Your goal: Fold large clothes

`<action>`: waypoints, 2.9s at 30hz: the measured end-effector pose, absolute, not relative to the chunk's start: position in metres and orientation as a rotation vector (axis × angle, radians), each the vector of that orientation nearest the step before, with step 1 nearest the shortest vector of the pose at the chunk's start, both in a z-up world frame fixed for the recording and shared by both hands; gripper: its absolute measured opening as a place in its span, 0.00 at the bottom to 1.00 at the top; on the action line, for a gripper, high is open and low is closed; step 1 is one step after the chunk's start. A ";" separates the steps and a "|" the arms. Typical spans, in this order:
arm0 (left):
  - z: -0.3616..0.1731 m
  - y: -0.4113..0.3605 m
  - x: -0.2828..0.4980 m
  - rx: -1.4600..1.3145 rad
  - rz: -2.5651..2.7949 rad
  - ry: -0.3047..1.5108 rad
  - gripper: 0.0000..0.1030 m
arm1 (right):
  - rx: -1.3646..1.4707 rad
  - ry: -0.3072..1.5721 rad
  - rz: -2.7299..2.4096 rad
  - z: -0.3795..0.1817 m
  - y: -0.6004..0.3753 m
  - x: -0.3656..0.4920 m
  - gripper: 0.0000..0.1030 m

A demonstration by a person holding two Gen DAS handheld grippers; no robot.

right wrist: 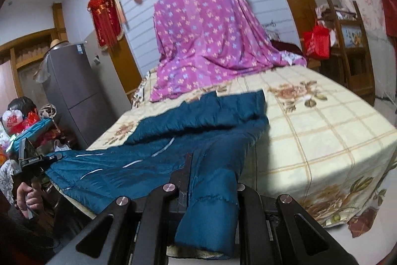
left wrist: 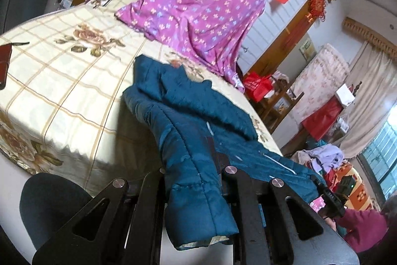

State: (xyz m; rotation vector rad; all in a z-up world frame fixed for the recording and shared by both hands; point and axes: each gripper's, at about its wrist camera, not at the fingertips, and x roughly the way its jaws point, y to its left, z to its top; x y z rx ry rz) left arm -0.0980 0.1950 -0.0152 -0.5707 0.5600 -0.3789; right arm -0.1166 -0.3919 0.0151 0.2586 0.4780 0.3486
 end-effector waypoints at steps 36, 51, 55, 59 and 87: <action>0.010 0.163 0.027 -0.425 -0.153 0.439 0.10 | 0.297 0.349 0.228 0.043 -0.383 -0.018 0.12; 0.001 0.142 0.123 -0.286 -0.011 0.502 0.10 | 0.172 0.403 0.089 0.038 -0.359 0.094 0.12; 0.011 0.146 0.140 -0.322 0.002 0.470 0.10 | 0.172 0.379 0.080 0.046 -0.357 0.112 0.12; 0.028 0.148 0.159 -0.331 0.018 0.421 0.10 | 0.154 0.325 0.070 0.066 -0.351 0.132 0.12; -0.061 0.123 0.338 -0.338 0.194 0.521 0.10 | 0.284 0.403 0.012 -0.005 -0.351 0.300 0.12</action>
